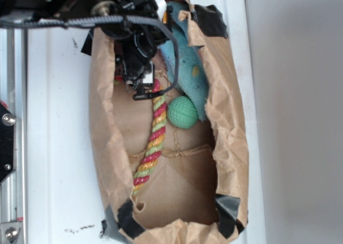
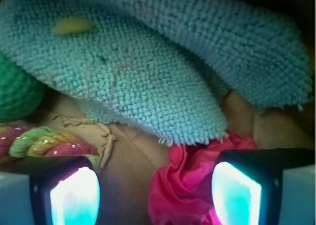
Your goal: Grab the red paper.
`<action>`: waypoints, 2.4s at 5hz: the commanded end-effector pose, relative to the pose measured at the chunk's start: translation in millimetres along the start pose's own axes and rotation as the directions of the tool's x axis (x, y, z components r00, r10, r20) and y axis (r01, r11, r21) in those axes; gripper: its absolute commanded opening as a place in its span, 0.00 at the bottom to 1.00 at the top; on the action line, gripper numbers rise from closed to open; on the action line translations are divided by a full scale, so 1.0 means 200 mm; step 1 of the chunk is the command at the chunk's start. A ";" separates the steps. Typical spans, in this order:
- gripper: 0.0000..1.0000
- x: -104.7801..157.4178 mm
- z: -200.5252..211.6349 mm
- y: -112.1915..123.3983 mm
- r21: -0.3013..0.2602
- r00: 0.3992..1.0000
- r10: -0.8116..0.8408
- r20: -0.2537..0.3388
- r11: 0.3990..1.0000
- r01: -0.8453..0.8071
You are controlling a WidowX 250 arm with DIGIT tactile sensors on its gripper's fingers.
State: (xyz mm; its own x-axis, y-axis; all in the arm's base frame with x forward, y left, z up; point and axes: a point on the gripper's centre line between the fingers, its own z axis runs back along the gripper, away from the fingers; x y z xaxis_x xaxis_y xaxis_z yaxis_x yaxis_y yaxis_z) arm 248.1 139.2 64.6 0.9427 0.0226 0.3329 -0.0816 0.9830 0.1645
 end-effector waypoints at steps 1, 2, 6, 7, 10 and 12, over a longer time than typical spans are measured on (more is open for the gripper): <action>1.00 0.00 0.10 0.16 0.060 0.999 0.016 0.048 0.998 -0.019; 1.00 -0.02 0.06 0.17 0.075 1.000 0.001 0.031 0.997 -0.003; 1.00 -0.05 -0.19 0.05 0.129 0.993 -0.117 0.022 0.985 0.113; 1.00 -0.06 -0.21 0.00 0.131 0.988 -0.155 0.018 0.980 0.152; 0.00 -0.05 -0.15 0.03 0.152 0.992 -0.121 0.048 0.982 0.112; 0.00 -0.05 -0.13 0.04 0.160 0.991 -0.120 0.061 0.981 0.109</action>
State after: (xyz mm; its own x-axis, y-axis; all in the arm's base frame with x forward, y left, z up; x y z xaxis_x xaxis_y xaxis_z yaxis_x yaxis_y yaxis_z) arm 247.8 143.5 24.6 0.9307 -0.0945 0.3533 -0.0313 0.9420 0.3343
